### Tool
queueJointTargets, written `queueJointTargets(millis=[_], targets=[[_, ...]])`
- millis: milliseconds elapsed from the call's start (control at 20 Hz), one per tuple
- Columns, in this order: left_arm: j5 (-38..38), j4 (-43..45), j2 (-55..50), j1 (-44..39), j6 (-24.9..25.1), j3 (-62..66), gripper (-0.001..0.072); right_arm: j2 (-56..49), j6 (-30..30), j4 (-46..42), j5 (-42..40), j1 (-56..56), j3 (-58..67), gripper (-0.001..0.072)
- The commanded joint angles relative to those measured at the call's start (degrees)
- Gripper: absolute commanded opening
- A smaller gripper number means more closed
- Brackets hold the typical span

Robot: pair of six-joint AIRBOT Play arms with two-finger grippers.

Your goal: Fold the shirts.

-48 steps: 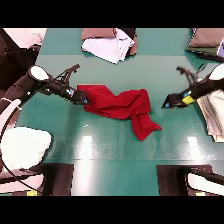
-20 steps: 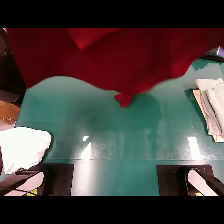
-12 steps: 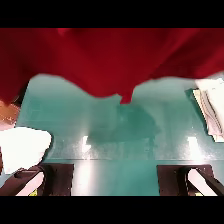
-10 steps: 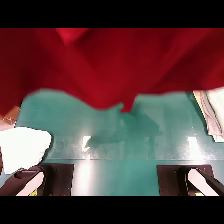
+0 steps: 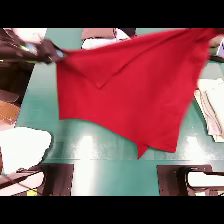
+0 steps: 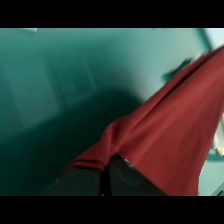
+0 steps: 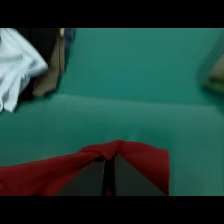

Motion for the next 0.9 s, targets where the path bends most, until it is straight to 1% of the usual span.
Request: queueJointTargets(millis=[0,100,150,200,250,300,350,400,450,600,650,750,850], targets=[[3.3,-0.2,-11.3,0.0,4.0,-3.5,0.0026,-11.5,0.5,-1.5,-3.5,5.7,-0.3,0.0015],[6.5,-0.2,-15.5,0.0,3.9,-3.5,0.0027,-14.9,0.5,-1.4,-4.0,7.4,-0.3,0.0016],[7.6,-0.2,-16.6,0.0,3.9,-3.4,0.004,-15.9,0.5,-1.4,-4.2,8.0,-0.3,0.0018],[8.5,-0.1,-17.0,0.0,3.9,-3.4,0.0334,-16.7,0.5,-1.1,-4.4,8.3,-0.3,0.0055],[9.1,0.2,-17.0,0.0,3.9,-3.3,0.0615,-17.0,0.6,-0.2,-4.3,8.2,-0.3,0.031],[8.1,0.4,-17.0,0.7,3.9,-2.4,0.0668,-16.8,0.8,1.1,-4.0,8.1,-0.3,0.05],[5.7,1.1,-17.0,2.1,3.9,-0.9,0.0668,-16.1,0.9,2.3,-2.7,7.5,-0.3,0.0499],[2.0,2.7,-16.9,4.0,3.9,1.4,0.0667,-14.9,0.9,2.9,0.2,6.5,-0.3,0.0473],[-1.8,5.3,-16.4,6.1,3.9,3.4,0.0647,-13.6,0.8,3.5,3.9,5.4,-0.3,0.044],[-12.0,15.7,-13.9,12.4,4.2,4.9,0.0639,-10.1,-1.7,4.7,18.4,2.0,-0.4,0.0439],[-13.9,17.7,-13.5,13.6,4.6,3.5,0.0639,-9.4,-1.9,6.5,23.4,0.8,-0.4,0.0439],[-14.0,17.8,-13.6,14.8,6.0,-2.3,0.0639,-8.3,-1.9,9.9,30.9,-1.2,-0.4,0.0439],[-11.3,17.7,-13.7,14.1,9.5,-9.5,0.0639,-7.0,-1.9,11.1,33.8,-1.9,-1.3,0.0437]])
